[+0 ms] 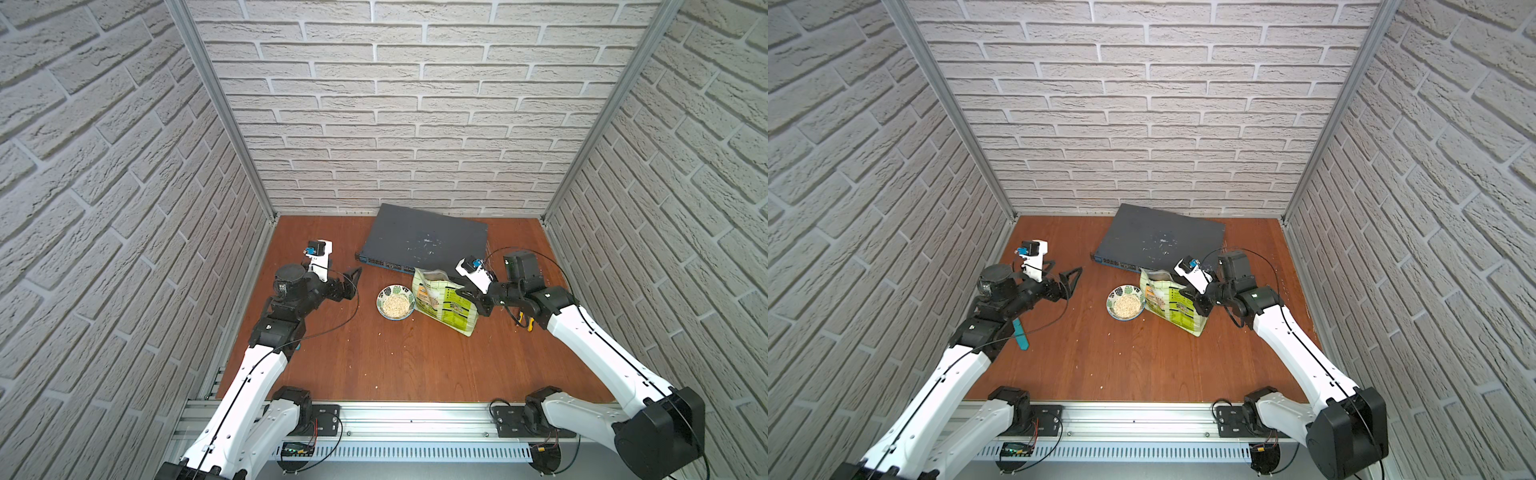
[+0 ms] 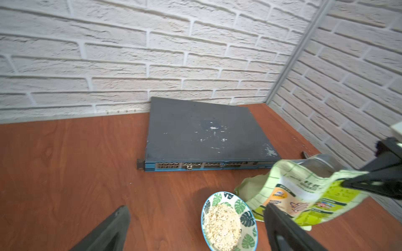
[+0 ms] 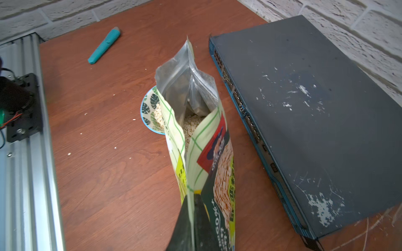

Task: Pour the oats into the breakfast bowl
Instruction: Close the oats bag at the center of the board.

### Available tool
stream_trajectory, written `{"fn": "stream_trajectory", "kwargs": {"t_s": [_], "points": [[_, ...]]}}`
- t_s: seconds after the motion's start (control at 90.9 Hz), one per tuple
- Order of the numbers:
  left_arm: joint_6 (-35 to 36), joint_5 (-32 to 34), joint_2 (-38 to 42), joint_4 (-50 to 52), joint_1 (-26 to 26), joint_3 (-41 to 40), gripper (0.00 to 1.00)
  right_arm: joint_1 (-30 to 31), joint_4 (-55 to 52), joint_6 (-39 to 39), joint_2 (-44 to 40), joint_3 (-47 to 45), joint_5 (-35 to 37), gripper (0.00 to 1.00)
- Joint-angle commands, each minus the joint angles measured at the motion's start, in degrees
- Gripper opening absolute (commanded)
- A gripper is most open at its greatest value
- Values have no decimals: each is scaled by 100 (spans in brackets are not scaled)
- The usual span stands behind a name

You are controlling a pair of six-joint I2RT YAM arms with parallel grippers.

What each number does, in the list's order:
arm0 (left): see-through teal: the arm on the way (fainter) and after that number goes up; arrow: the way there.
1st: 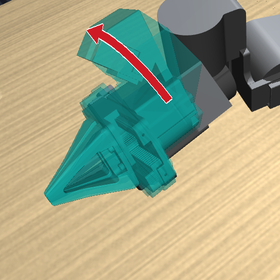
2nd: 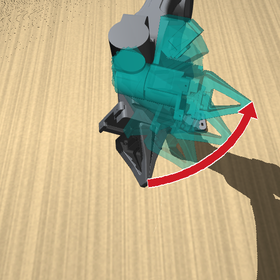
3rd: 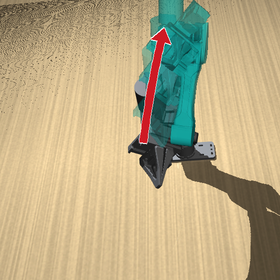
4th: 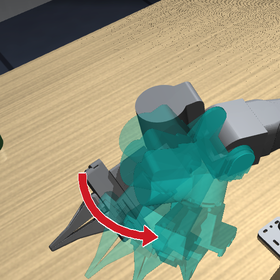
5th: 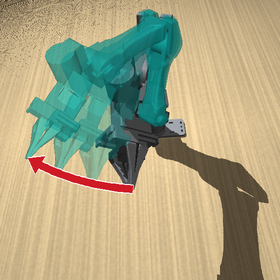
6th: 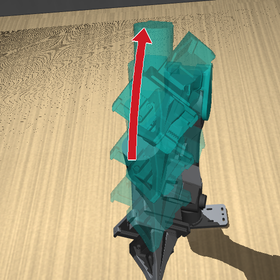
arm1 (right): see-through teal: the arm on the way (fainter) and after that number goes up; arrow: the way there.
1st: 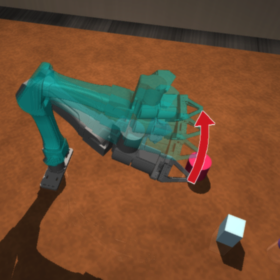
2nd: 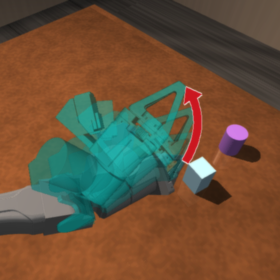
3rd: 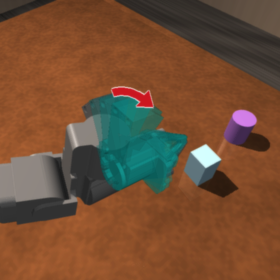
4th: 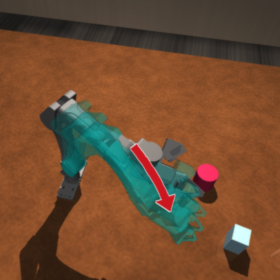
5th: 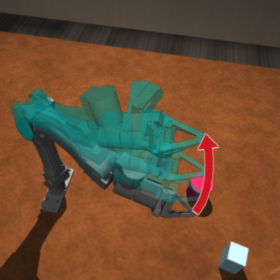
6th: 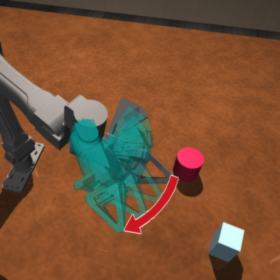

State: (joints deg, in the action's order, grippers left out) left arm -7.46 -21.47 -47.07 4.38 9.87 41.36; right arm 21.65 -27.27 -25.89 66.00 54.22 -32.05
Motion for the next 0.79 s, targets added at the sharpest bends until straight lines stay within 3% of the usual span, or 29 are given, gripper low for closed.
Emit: {"fn": "stream_trajectory", "kwargs": {"t_s": [0.0,0.176,0.33,0.561,0.781], "points": [[835,-1239,-53,-415,181,43,98,305,3,-644,-15,508,-948,4],[2190,-1347,-335,-595,1072,-322,98,349,-569,-1135,177,882,-1119,4],[2728,-1250,-712,-840,1514,-344,98,477,-877,-1375,258,1118,-1227,3],[2996,-1281,-1177,-1196,1654,-292,95,708,-1074,-1481,290,1200,-1075,4],[2988,-1978,-1408,-856,1783,-207,83,753,-928,-1411,265,1188,-977,4]]}}
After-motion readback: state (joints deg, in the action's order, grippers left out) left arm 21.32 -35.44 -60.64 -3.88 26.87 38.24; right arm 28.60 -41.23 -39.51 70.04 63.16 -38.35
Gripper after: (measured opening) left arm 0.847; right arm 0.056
